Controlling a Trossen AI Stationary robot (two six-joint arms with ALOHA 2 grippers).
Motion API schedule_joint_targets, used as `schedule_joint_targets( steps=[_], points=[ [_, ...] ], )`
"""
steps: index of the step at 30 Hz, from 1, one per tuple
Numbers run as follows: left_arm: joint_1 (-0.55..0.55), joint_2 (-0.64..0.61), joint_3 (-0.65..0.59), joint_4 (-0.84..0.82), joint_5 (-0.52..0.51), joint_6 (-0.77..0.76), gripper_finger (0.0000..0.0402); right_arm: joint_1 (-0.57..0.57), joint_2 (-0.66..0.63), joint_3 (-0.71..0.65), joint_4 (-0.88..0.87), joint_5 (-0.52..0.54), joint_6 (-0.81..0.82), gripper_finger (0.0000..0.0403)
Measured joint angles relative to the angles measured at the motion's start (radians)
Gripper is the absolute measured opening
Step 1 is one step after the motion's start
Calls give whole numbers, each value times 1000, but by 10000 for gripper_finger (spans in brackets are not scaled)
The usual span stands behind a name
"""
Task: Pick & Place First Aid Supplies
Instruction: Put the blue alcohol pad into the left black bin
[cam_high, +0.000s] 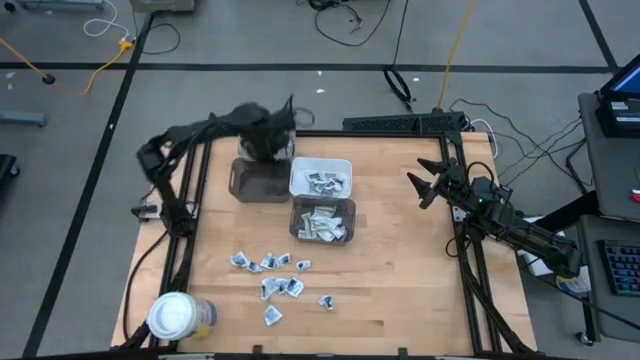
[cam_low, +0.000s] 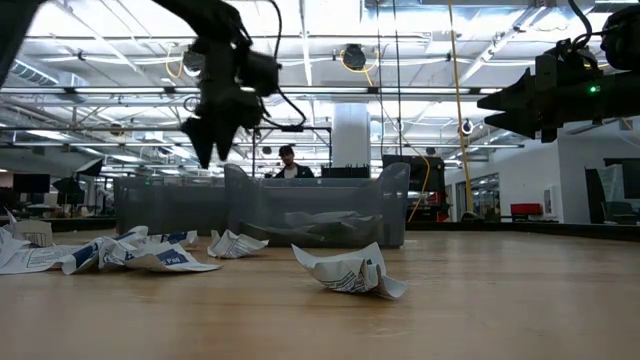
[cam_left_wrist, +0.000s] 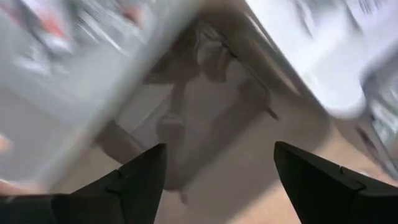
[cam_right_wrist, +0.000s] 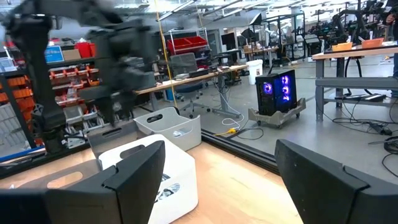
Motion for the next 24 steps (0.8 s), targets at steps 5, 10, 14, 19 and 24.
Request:
schedule_joint_targets(
  steps=[5, 10, 14, 19, 24],
  points=[
    [-168, -190, -254, 102, 6, -151, 287, 0, 0, 0, 0, 0, 0, 297],
    [-363, -315, -420, 114, 24, -350, 286, 0, 0, 0, 0, 0, 0, 297],
    [-532, -377, -495, 130, 26, -501, 285, 0, 0, 0, 0, 0, 0, 297],
    [-720, -398, -518, 146, 33, -568, 280, 0, 0, 0, 0, 0, 0, 297],
    [-851, -400, -518, 167, 45, -454, 284, 0, 0, 0, 0, 0, 0, 297]
  ],
)
